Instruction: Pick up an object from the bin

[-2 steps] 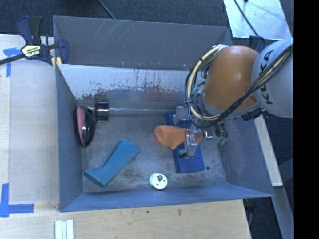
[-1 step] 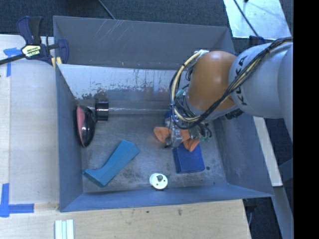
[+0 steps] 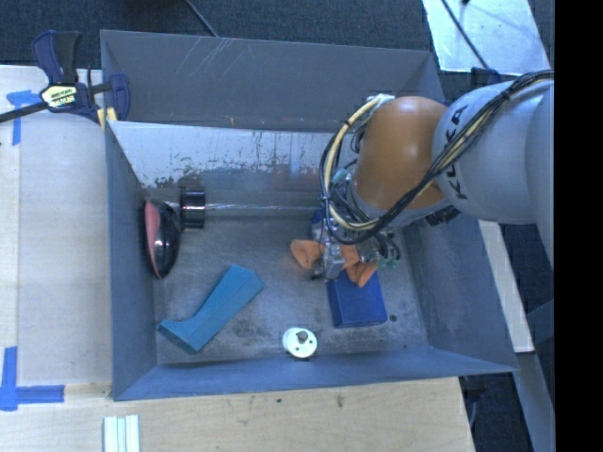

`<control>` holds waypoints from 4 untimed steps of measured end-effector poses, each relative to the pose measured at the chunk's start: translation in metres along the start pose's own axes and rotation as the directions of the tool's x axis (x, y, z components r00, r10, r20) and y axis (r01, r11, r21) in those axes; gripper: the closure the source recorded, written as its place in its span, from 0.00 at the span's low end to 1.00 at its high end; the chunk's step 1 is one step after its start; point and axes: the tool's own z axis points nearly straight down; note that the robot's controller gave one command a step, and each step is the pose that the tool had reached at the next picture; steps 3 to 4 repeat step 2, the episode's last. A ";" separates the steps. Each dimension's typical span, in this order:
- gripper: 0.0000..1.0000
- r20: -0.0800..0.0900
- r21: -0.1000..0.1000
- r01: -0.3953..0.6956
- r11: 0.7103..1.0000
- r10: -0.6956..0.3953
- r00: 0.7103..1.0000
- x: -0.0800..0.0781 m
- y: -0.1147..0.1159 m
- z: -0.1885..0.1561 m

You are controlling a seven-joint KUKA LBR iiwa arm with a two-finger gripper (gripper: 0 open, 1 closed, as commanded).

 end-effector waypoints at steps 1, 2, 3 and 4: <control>1.00 0.000 0.000 0.000 1.000 0.000 1.000 0.000 0.000 0.000; 1.00 0.007 0.000 -0.016 1.000 0.016 1.000 0.025 0.003 -0.195; 1.00 0.007 0.000 -0.016 1.000 0.016 1.000 0.025 0.003 -0.195; 1.00 0.007 0.000 -0.016 1.000 0.016 1.000 0.025 0.003 -0.195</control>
Offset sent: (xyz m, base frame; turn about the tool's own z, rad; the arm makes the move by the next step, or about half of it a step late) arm -0.0277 0.0025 0.1890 0.0177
